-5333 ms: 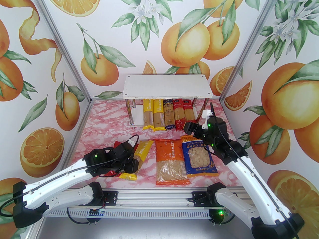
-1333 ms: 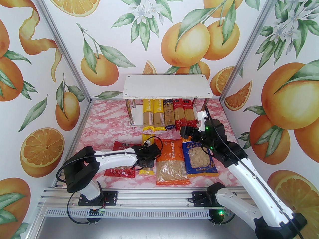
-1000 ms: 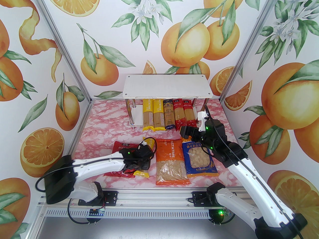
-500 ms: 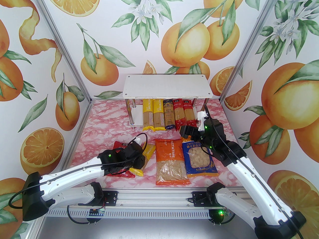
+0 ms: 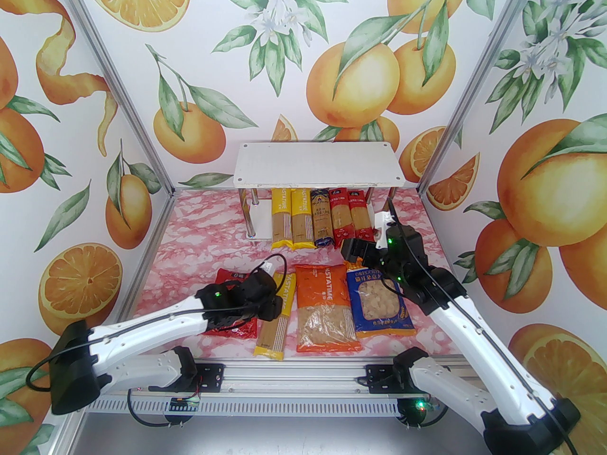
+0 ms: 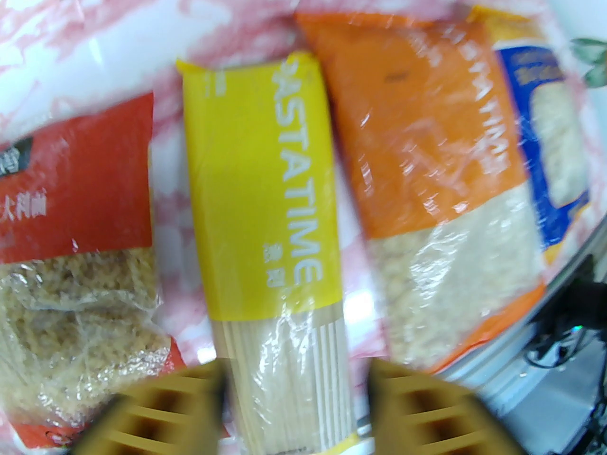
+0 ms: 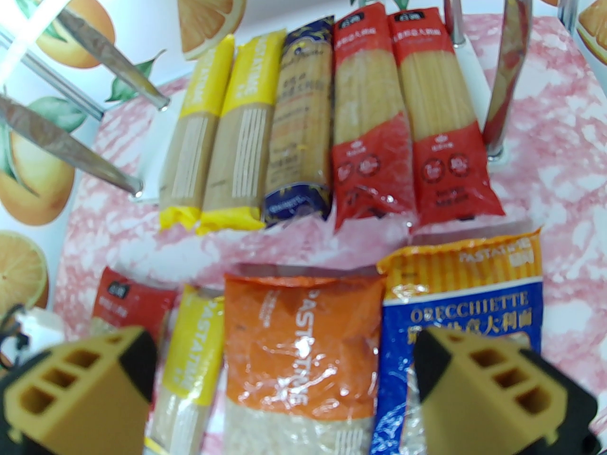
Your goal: Place and organize the pasta boxes and bags onto the shelf
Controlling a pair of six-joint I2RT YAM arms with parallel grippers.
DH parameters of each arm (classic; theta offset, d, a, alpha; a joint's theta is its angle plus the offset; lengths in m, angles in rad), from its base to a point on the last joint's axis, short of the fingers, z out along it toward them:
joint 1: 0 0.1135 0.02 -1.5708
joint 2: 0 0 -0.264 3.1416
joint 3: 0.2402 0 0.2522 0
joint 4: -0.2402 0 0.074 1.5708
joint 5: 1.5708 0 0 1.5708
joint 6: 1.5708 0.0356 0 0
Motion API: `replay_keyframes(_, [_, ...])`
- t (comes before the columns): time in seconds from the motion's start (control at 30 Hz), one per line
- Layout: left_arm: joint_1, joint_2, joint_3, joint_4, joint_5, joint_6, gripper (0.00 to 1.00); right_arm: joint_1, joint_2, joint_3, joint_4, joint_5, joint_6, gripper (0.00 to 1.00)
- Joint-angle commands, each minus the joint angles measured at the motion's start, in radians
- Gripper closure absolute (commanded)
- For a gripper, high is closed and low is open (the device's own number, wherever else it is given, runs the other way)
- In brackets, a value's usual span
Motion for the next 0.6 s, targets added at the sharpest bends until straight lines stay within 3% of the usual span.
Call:
replay_keyframes(0.0, [-0.053, 0.082, 0.071, -0.049, 0.021, -0.016, 0.15, -0.003, -0.023, 0.011, 0.003, 0.029, 0.003, 0.05])
replay_keyframes(0.17, [-0.079, 0.208, 0.102, -0.058, 0.012, -0.048, 0.00, -0.003, -0.025, 0.000, 0.000, 0.026, -0.002, 0.04])
replay_keyframes(0.57, [-0.060, 0.403, 0.105, -0.061, 0.038, -0.077, 0.00, -0.016, -0.036, -0.017, 0.002, 0.027, -0.021, 0.03])
